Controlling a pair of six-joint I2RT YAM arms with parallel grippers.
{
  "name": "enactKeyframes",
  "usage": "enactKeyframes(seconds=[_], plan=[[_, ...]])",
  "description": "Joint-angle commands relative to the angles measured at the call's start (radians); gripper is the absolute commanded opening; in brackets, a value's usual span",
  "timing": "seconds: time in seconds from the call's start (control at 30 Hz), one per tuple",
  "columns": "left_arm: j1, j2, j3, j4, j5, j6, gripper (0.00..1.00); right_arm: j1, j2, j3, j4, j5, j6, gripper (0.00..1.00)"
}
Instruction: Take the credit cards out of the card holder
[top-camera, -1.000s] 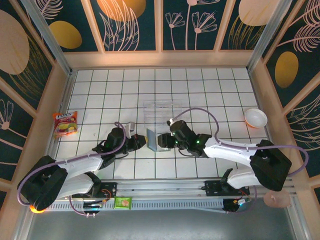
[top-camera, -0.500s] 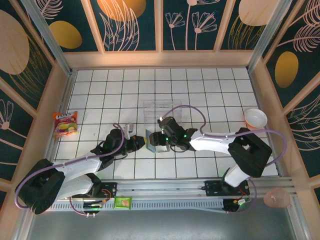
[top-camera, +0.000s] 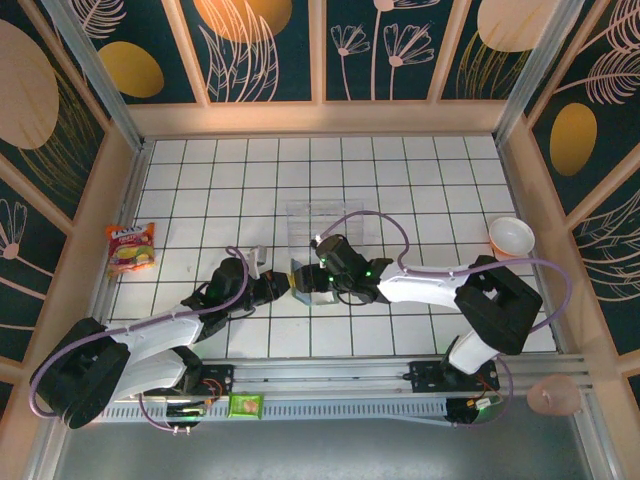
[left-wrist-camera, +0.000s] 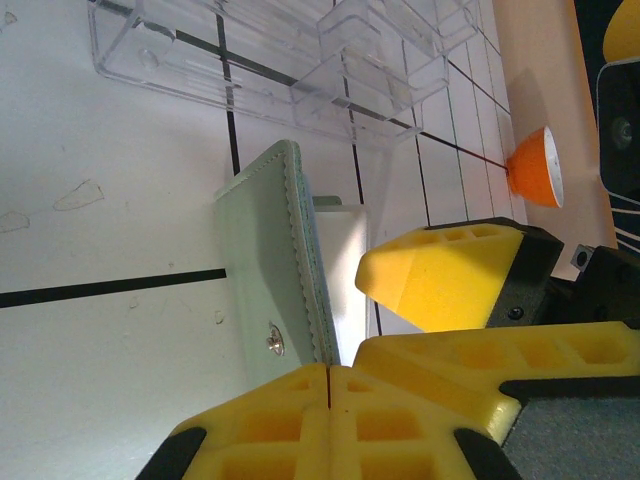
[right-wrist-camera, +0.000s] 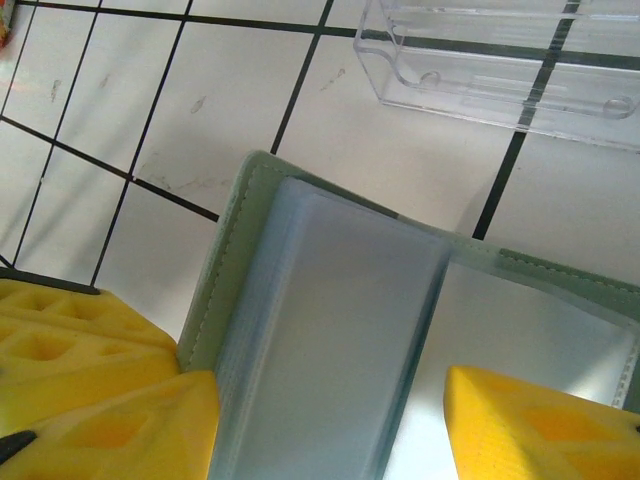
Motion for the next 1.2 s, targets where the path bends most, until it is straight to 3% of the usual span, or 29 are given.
enactKeyframes(seconds=[0.0, 0.43, 1.17], plan=[[-0.003, -0.011, -0.004, 0.006, -0.008, 0.009, 0.0, 0.007, 0.008, -0.003, 0.018, -0.011, -0.008, 0.6], [-0.002, -0.006, -0.005, 0.014, -0.007, 0.011, 0.0, 0.012, 0.047, -0.007, 0.024, -0.024, -0.009, 0.59], [-0.001, -0.031, -0.015, -0.015, -0.039, 0.021, 0.0, 0.013, 0.066, -0.017, -0.122, 0.154, 0.054, 0.55]])
